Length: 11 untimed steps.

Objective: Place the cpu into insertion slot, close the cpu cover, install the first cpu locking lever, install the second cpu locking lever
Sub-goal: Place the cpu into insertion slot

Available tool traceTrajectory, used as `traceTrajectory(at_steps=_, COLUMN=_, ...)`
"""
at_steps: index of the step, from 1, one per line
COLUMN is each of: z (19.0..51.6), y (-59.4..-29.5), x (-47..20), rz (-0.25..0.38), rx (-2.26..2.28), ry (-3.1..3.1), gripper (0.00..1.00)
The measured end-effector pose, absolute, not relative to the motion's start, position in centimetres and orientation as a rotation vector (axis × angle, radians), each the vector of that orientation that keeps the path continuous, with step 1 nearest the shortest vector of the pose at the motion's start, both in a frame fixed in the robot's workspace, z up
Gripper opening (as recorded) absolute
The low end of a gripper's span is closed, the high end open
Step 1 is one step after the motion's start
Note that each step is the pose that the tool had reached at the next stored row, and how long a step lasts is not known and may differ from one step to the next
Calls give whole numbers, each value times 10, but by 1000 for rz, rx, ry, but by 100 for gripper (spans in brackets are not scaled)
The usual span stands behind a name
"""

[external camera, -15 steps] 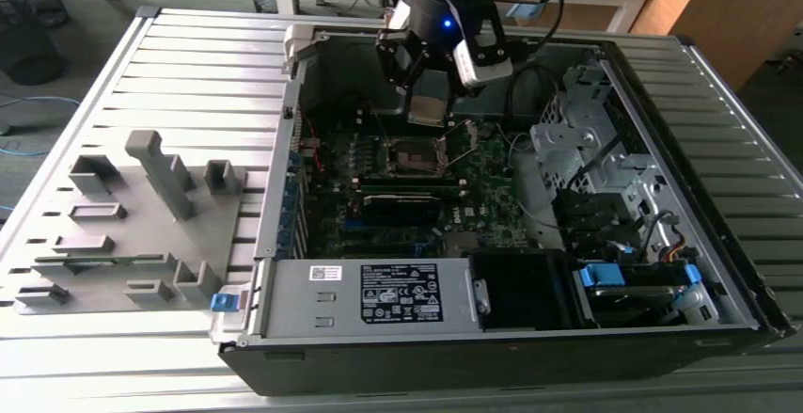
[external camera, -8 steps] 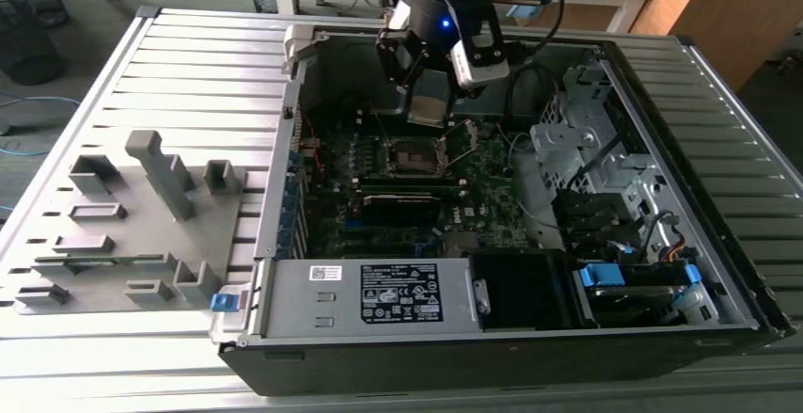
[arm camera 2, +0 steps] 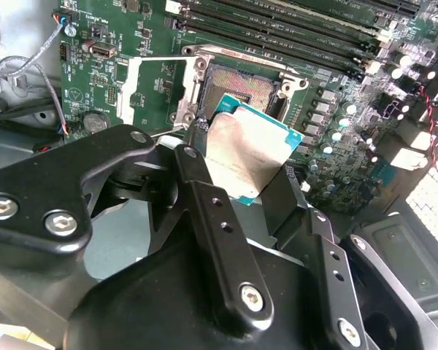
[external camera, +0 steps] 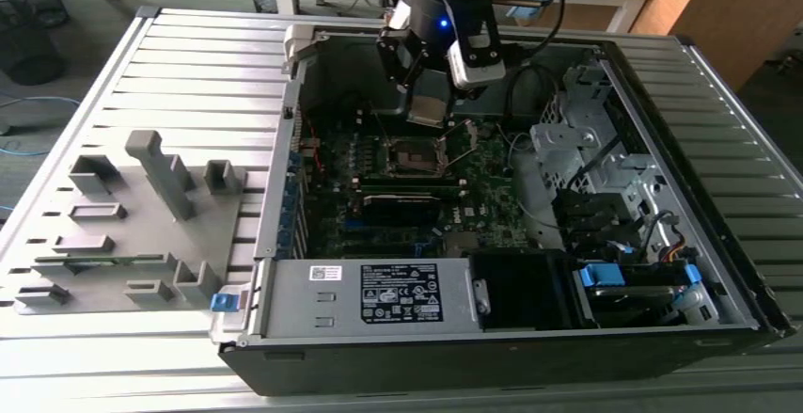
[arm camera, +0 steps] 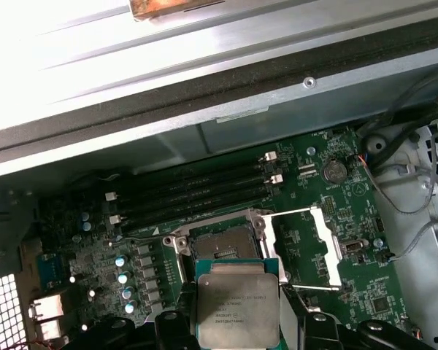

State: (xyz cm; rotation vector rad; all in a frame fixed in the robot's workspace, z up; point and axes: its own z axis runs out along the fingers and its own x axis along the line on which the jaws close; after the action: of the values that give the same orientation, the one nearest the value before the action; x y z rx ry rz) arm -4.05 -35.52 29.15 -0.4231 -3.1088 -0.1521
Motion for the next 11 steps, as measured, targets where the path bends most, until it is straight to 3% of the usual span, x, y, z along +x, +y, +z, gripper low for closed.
traceTrajectory(at_steps=11, z=291, y=-355, x=-41, rz=-152, rx=-500, ry=-3100, gripper=54)
